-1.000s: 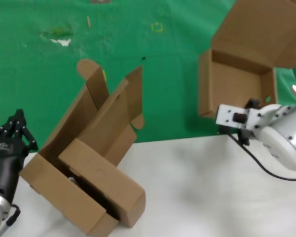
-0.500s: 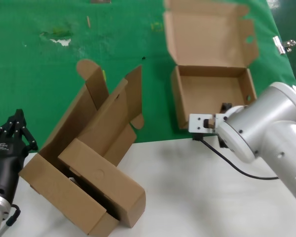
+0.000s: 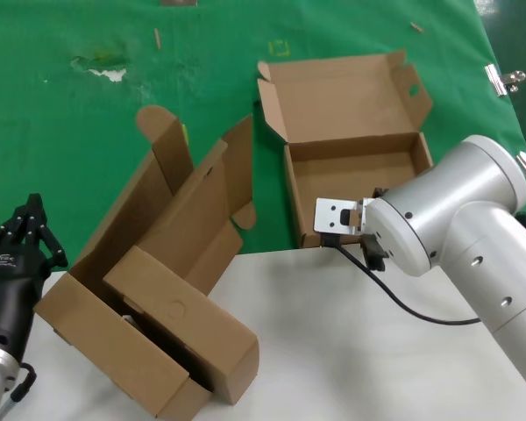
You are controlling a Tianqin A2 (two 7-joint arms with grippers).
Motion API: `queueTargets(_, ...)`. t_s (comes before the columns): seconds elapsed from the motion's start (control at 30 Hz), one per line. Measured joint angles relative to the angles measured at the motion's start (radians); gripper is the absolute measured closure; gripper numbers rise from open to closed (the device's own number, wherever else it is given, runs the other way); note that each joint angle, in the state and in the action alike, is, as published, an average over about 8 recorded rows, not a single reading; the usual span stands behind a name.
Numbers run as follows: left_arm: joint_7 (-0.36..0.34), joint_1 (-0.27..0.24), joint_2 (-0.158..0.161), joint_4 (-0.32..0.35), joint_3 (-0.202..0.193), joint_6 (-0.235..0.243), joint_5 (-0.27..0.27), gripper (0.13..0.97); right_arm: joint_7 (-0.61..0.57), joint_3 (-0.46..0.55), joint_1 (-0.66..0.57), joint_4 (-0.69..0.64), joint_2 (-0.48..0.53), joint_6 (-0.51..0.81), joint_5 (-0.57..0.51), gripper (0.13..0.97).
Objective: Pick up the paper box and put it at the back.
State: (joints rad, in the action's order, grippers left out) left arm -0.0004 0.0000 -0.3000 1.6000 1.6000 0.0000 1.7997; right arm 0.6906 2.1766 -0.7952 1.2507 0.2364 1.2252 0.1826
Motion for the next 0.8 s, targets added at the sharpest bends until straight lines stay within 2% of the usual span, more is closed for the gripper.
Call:
queueTargets(0.2,0.000,0.000,0.000,0.000,0.000,0.000,0.000,0.957,0.005,-0.030,0.015,0.003,-0.012,-0.014,0.010,0.887)
queueTargets(0.4,0.000,0.000,0.000,0.000,0.000,0.000,0.000,0.957,-0.016,-0.073,0.040,0.069,0.005,-0.035,0.050,0.789)
queueTargets(0.5,0.000,0.000,0.000,0.000,0.000,0.000,0.000,0.957,-0.037,-0.110,0.057,0.161,0.043,-0.022,0.092,0.757)
queueTargets(0.6,0.000,0.000,0.000,0.000,0.000,0.000,0.000,0.957,-0.052,-0.163,0.082,0.278,0.100,0.002,0.145,0.683)
queueTargets(0.77,0.000,0.000,0.000,0.000,0.000,0.000,0.000,0.957,-0.044,-0.297,0.158,0.487,0.201,0.021,0.251,0.561)
queueTargets(0.8,0.000,0.000,0.000,0.000,0.000,0.000,0.000,0.957,-0.038,-0.325,0.175,0.522,0.217,0.020,0.271,0.561)
